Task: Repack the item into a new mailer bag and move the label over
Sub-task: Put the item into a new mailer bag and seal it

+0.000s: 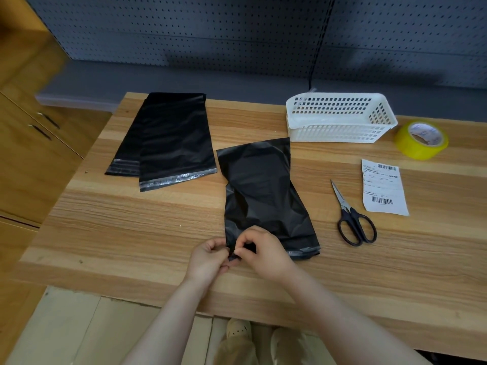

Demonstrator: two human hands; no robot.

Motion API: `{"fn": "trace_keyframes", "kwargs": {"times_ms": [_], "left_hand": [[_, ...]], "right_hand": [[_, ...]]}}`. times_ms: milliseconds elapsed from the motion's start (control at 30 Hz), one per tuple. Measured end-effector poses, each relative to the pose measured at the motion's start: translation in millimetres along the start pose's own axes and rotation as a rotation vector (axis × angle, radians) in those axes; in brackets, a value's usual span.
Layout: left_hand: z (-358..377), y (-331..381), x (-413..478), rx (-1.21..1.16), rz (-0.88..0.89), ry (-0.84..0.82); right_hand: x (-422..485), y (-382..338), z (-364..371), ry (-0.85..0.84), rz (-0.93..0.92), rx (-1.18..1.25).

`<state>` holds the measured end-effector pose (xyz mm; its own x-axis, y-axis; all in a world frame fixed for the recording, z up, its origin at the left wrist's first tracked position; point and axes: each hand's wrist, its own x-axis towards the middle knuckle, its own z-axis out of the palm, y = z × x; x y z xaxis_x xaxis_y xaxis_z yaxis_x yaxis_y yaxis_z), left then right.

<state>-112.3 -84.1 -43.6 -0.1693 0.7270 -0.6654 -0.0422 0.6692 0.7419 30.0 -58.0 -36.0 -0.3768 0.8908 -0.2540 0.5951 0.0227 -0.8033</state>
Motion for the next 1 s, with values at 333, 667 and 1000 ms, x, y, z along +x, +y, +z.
{"fn": "trace_keyframes", "kwargs": {"times_ms": [333,667,1000], "left_hand": [[2.9,2.2,-4.2,0.008,0.002,0.013],[2.5,-5.0,-5.2,0.052,0.042,0.075],[3.0,-11.7,-6.5,0.053,0.106,0.106]], "right_hand": [[-16.0,5.9,-31.3,0.009,0.143,0.454],[-31.7,26.5,-63.9,0.098,0.198,0.390],[-48.1,57.5,-97.3,-0.027,0.129,-0.244]]}}
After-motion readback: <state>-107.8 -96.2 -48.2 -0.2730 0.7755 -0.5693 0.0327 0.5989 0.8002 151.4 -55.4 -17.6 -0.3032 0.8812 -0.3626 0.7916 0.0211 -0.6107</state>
